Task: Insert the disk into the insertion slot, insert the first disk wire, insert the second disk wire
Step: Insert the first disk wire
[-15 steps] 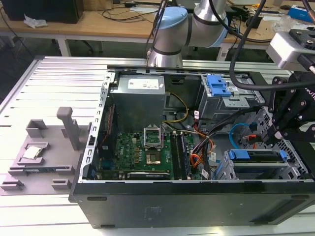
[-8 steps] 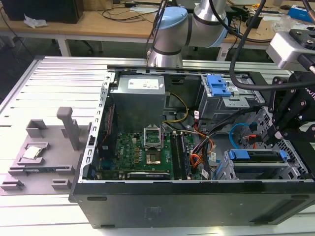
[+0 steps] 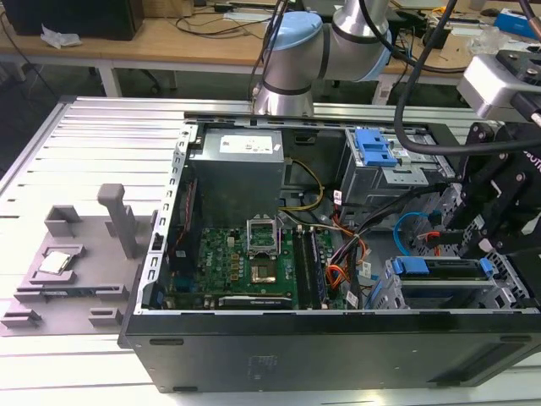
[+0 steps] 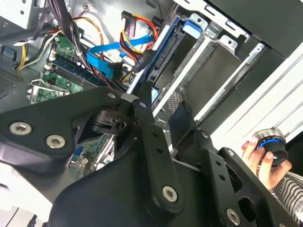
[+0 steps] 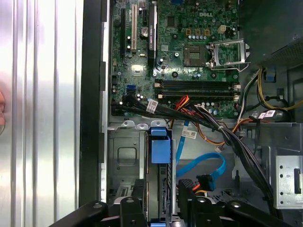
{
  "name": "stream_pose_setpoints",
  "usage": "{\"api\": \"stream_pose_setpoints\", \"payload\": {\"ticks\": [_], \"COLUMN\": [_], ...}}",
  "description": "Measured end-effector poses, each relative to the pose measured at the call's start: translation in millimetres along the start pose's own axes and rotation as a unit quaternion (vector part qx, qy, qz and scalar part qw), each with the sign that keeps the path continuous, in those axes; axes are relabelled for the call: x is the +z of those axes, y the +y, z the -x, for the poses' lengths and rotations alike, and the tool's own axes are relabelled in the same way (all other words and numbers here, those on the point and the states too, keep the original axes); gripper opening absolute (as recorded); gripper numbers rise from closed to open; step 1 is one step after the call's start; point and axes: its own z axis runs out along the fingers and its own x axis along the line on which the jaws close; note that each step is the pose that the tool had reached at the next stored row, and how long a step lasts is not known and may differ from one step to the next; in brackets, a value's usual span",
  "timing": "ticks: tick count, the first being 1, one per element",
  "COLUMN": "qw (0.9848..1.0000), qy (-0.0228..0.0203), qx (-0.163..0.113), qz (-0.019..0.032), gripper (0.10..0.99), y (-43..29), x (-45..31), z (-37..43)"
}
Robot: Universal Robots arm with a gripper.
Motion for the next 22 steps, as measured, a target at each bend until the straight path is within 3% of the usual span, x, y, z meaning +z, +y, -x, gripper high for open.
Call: {"api": "stream_pose_setpoints", "payload": {"ticks": [5,15,22], "qw": [1.0000,1.0000,1.0000], "qy": [0.0001,0.0001,0.0001], "qx": [0.000,0.000,0.000], "qz": [0.0000,0.0000,0.0000], "gripper": [0.424,0.424,0.424], "y": [-0.7,-0.9,-2.0], "x": [0.1,1.0,1.4], "z": [9.1,11.7,20.8]}}
